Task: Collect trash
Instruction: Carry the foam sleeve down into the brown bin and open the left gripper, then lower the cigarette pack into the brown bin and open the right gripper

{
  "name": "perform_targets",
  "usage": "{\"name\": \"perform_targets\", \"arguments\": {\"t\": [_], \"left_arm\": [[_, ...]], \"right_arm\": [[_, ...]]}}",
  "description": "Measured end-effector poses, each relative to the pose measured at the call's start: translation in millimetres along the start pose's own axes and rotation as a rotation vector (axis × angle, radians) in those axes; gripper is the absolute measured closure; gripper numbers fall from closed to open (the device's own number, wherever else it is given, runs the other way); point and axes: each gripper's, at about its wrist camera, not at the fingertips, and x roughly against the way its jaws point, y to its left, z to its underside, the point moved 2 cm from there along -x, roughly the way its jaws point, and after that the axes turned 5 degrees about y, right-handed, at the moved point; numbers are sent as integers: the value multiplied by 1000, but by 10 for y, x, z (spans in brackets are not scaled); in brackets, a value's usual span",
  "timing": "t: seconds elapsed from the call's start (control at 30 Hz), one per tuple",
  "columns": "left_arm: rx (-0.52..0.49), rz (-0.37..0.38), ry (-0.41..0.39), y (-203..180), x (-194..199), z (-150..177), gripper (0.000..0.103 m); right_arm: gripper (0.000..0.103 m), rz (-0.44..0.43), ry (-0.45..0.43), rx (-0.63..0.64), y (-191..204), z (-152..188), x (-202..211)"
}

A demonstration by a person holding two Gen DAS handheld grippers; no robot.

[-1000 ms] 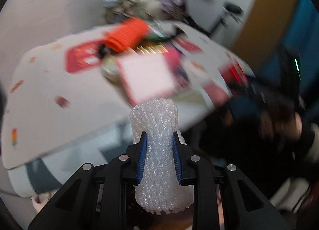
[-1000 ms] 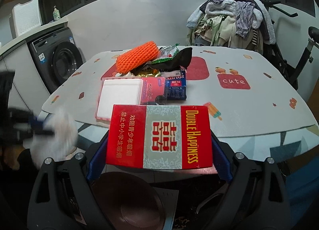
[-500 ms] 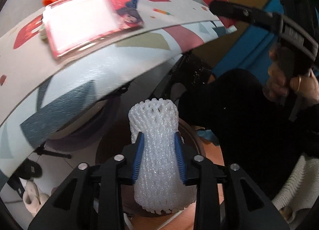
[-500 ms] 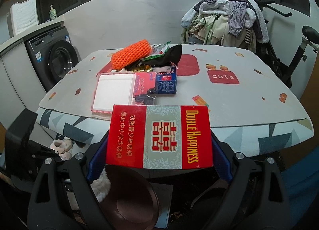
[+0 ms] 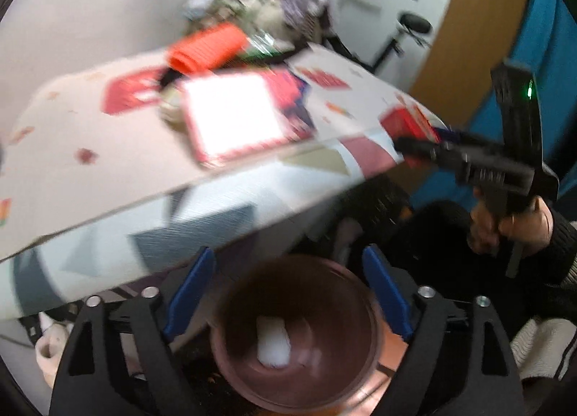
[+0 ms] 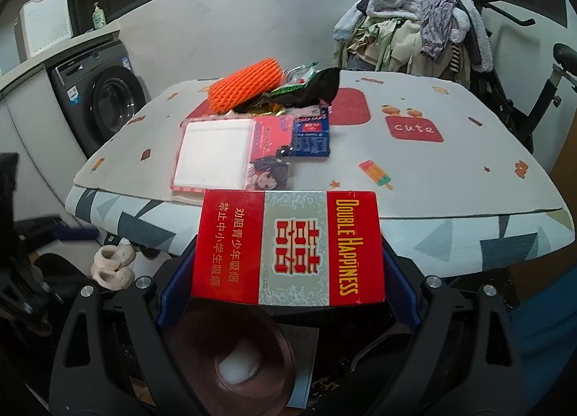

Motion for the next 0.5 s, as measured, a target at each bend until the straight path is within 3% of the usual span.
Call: {"name": "perform_targets", "arguments": {"t": [0.23, 0.4, 0.5], "left_arm": [[29, -242, -159, 180, 439, 207, 7], [85, -302, -238, 260, 642, 253, 6], [96, -309, -233, 266, 616, 264, 6]], "right_arm": [[15, -64, 55, 73, 360, 84, -156], [15, -120, 119, 192, 797, 268, -371], [15, -150, 189, 276, 1065, 474, -576]]}}
